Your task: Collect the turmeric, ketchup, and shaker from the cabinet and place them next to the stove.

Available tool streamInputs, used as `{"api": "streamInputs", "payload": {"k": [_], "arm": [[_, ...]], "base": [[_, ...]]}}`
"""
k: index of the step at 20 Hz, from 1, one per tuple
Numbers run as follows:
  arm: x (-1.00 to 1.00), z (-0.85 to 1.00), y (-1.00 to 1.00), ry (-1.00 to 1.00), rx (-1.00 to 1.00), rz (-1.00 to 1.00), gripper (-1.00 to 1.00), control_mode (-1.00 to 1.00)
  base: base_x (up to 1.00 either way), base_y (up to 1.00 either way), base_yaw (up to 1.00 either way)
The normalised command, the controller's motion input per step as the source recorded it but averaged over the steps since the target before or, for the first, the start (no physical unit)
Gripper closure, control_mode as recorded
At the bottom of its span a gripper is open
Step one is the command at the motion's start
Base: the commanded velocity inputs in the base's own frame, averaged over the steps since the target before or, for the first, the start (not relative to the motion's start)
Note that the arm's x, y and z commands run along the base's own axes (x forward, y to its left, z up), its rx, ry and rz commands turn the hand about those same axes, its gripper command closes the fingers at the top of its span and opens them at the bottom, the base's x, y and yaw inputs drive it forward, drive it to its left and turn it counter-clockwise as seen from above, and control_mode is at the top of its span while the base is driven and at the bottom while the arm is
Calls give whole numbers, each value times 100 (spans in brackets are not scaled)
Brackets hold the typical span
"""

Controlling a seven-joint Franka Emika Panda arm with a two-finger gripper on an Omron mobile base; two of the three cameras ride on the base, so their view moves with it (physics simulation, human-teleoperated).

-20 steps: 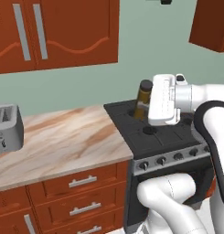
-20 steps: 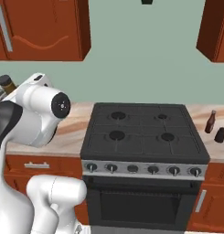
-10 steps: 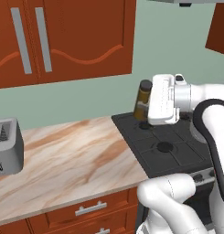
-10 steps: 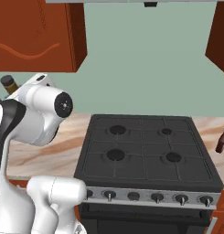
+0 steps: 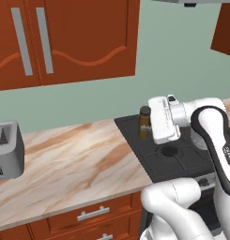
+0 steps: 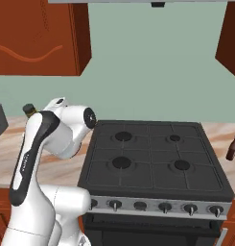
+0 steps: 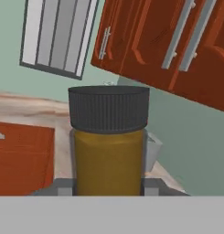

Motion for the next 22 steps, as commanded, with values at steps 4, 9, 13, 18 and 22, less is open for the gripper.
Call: {"api": "streamInputs", "payload": {"k": [4,9,13,18,22], "arm": [[55,-63,0,13,-10,12,100,-100],[63,-47,-4,10,0,12,100,-100],[54,-57,-18,9,2,10,100,-100],[44,-55,-1,0,6,8,100,-100],[29,-56,0,0,8,2,100,-100]], "base": [[0,0,0],[0,0,0],[0,0,0],[0,0,0],[0,0,0]]}}
